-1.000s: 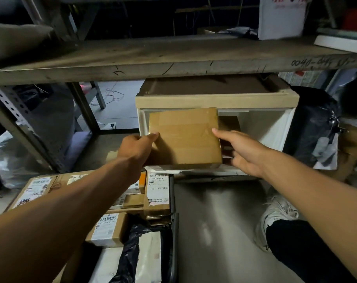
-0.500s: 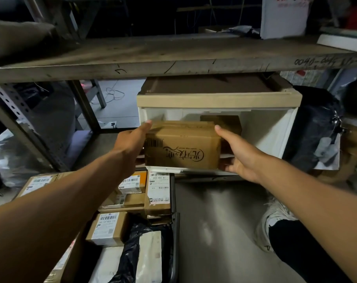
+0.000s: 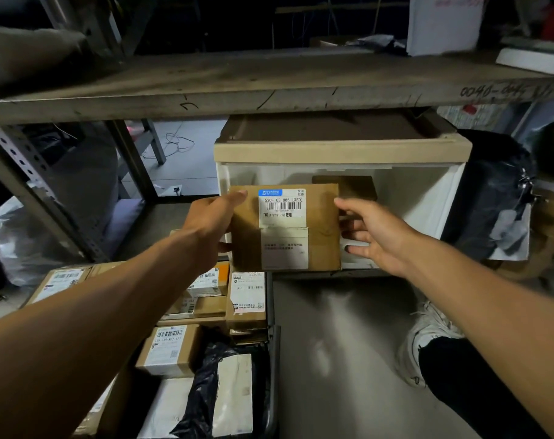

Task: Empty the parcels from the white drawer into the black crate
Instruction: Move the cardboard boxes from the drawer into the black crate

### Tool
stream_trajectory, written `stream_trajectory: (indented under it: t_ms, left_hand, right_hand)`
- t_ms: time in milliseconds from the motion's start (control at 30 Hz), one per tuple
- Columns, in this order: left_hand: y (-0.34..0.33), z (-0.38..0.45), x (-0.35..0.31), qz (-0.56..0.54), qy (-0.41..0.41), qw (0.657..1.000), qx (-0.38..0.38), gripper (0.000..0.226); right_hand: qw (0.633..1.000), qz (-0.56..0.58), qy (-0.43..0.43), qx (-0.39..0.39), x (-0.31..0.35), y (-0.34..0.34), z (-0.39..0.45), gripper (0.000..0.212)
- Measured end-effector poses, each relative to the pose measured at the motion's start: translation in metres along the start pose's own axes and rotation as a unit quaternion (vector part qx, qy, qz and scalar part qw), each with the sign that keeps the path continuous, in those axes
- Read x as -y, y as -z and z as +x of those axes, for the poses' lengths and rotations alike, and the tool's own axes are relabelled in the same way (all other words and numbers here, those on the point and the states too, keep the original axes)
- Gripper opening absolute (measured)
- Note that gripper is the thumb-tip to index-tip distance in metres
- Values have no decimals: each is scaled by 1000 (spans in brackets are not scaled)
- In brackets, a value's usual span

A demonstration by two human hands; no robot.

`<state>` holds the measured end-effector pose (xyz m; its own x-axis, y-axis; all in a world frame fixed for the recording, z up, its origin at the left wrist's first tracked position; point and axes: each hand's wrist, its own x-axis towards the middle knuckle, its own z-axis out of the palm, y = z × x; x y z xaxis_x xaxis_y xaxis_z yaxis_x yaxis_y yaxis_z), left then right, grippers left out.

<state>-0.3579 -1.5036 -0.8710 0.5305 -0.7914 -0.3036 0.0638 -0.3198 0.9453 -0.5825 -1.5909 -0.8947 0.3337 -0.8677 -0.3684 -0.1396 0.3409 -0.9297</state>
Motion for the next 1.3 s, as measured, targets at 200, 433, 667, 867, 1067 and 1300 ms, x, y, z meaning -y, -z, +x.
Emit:
stream_trajectory:
  t_ms: [200, 433, 667, 867, 1067, 1300]
  left_hand:
    - [0, -3, 6, 28, 6, 999, 33, 30]
    - [4, -7, -7, 40, 27, 996, 78, 27]
    - [11, -7, -10, 62, 67, 977, 191, 49]
    - [14, -16, -18, 62, 66, 972, 218, 58]
    - [12, -14, -18, -66, 66, 984, 154, 50]
    - [11, -18, -17, 7, 72, 986, 152, 32]
  right_hand:
    - [1000, 15, 18, 11, 3, -3, 0, 33]
    - [999, -14, 29, -2, 2, 1, 1, 45]
    - [999, 48, -15, 15, 4, 0, -1, 69]
    - [997, 80, -10, 13, 9, -3, -4, 41]
    - [990, 132, -47, -19, 10, -11, -11, 38]
    - [988, 99, -86, 85, 11, 3, -12, 40]
